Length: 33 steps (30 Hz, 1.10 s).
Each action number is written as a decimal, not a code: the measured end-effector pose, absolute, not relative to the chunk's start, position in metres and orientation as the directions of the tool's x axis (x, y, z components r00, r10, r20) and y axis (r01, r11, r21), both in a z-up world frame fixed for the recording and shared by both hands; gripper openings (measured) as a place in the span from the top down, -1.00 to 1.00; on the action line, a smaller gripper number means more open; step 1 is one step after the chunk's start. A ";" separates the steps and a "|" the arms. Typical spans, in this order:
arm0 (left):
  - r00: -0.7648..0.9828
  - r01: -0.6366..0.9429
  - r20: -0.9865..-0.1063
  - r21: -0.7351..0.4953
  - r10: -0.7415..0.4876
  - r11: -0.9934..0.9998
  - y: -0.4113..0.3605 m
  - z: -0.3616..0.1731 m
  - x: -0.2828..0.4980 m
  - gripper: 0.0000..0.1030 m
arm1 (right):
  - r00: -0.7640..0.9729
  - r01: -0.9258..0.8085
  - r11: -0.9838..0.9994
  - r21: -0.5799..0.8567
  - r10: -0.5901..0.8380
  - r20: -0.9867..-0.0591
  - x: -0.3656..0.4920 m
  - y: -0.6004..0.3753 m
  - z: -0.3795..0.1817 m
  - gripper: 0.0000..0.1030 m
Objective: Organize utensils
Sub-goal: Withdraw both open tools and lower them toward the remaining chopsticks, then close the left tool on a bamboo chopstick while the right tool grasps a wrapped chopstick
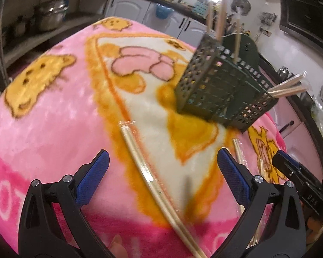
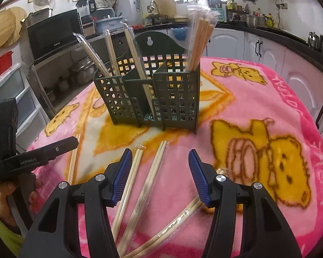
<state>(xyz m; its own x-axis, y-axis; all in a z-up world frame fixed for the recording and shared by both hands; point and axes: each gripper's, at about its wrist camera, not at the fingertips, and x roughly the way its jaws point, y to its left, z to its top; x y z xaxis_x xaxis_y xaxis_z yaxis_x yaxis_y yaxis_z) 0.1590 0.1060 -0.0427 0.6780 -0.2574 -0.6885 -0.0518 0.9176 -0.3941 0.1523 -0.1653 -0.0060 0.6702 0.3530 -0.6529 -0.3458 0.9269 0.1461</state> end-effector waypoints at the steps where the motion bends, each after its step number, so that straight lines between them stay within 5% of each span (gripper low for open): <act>1: 0.672 -0.060 -0.691 -0.408 -0.265 0.911 0.109 -0.046 0.161 -0.79 | 0.666 -0.346 0.927 0.143 0.350 -0.658 0.154 -0.164 -0.007 -0.01; 9: 0.666 -0.071 -0.684 -0.456 -0.298 0.887 0.119 -0.053 0.175 -0.78 | 0.619 -0.355 0.928 0.112 0.323 -0.716 0.173 -0.149 -0.019 -0.01; 14: 0.663 -0.071 -0.691 -0.443 -0.289 0.894 0.122 -0.056 0.190 -0.43 | 0.586 -0.348 0.928 0.132 0.325 -0.743 0.192 -0.146 -0.028 -0.01; 25: 0.666 -0.118 -0.708 -0.410 -0.234 0.905 0.132 -0.061 0.205 0.37 | 0.509 -0.292 0.943 0.160 0.295 -0.809 0.230 -0.135 -0.056 0.33; 33: 0.667 -0.137 -0.704 -0.435 -0.242 0.890 0.142 -0.065 0.209 0.72 | 0.546 -0.266 0.952 0.154 0.280 -0.789 0.228 -0.134 -0.059 0.71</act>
